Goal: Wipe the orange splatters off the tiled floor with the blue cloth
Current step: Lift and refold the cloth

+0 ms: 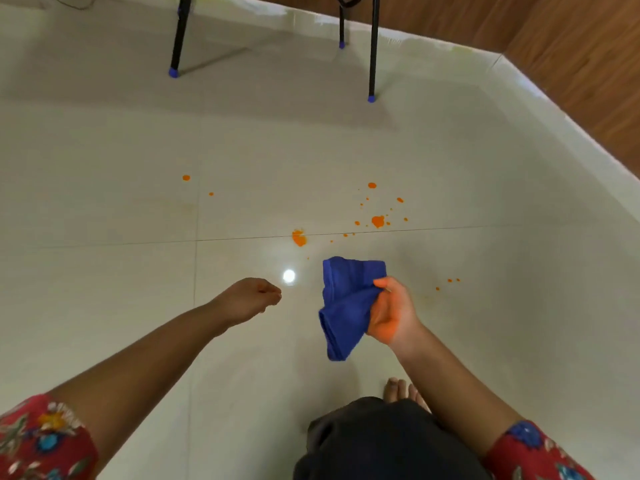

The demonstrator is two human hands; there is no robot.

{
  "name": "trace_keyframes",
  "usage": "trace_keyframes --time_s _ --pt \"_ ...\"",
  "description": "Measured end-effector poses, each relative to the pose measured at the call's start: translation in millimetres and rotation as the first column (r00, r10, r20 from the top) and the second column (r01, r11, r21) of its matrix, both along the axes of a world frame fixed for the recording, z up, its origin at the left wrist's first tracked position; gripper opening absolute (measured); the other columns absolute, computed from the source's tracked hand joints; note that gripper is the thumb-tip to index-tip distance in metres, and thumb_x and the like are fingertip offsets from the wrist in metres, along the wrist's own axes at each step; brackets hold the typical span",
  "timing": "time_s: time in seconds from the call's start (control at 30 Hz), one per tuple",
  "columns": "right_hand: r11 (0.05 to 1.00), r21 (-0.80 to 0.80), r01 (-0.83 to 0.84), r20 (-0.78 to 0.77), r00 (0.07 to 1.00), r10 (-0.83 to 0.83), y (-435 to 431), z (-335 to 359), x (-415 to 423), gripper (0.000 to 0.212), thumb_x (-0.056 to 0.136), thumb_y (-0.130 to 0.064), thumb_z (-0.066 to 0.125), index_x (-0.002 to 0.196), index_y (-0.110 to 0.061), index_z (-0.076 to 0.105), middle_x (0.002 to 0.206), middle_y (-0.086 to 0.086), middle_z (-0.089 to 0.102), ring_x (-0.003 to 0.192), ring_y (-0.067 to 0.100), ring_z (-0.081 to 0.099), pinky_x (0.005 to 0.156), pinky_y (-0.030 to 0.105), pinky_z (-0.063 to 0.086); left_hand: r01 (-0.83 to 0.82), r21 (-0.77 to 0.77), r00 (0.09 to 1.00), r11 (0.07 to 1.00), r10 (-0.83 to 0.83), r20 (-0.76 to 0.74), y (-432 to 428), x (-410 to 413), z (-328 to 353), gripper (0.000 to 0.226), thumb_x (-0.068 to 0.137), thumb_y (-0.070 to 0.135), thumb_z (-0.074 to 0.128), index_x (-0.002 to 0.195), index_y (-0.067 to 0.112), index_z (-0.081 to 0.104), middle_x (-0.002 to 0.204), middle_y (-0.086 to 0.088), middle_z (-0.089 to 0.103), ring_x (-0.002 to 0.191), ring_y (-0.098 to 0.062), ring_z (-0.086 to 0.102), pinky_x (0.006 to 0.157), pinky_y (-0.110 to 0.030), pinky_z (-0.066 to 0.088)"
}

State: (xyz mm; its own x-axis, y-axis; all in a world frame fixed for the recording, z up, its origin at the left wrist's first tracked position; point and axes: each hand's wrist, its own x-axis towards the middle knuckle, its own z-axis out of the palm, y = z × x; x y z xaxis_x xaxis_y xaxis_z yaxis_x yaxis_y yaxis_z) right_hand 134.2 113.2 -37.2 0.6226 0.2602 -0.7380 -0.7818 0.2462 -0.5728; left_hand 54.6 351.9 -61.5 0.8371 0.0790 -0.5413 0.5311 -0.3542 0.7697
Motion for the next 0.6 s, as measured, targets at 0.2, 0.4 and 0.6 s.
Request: trace_keyframes --time_s 0.2,0.4,0.6 --pt "0.983 0.129 0.133 -0.044 0.991 -0.128 -47.5 -41.6 64.5 0.026 0.086 -0.021 0.038 0.094 -0.018 0.063 0.099 0.007 0.068 0.091 0.026 0.062 0.082 0.039 0.046 -0.036 0.043 0.999 0.998 0.036 -0.004 -56.6 79.6 -10.5 0.032 0.093 0.03 0.054 0.122 0.019 0.06 0.117 0.004 0.06 0.105 -0.013 0.057 0.084 -0.023 0.039" --pt "0.995 0.092 -0.026 -0.036 0.999 0.03 -88.5 -53.3 138.8 0.028 0.091 -0.021 0.051 0.112 -0.009 0.063 0.111 0.013 0.068 0.109 0.03 0.061 0.101 0.045 0.043 -0.054 0.069 0.998 0.996 0.056 -0.017 -120.6 143.2 -28.4 0.028 0.094 0.029 0.054 0.12 0.022 0.062 0.117 0.005 0.061 0.107 -0.013 0.057 0.087 -0.022 0.039" --pt "0.998 0.066 -0.024 -0.023 0.999 0.026 -125.5 -49.2 164.5 0.025 0.082 -0.004 0.031 0.087 -0.007 0.055 0.085 0.009 0.053 0.079 0.022 0.054 0.074 0.033 0.043 -0.08 -0.023 0.996 0.996 0.08 -0.025 -162.2 181.7 -10.8 0.039 0.094 0.036 0.053 0.131 0.024 0.052 0.127 0.011 0.055 0.117 -0.008 0.05 0.096 -0.022 0.033"
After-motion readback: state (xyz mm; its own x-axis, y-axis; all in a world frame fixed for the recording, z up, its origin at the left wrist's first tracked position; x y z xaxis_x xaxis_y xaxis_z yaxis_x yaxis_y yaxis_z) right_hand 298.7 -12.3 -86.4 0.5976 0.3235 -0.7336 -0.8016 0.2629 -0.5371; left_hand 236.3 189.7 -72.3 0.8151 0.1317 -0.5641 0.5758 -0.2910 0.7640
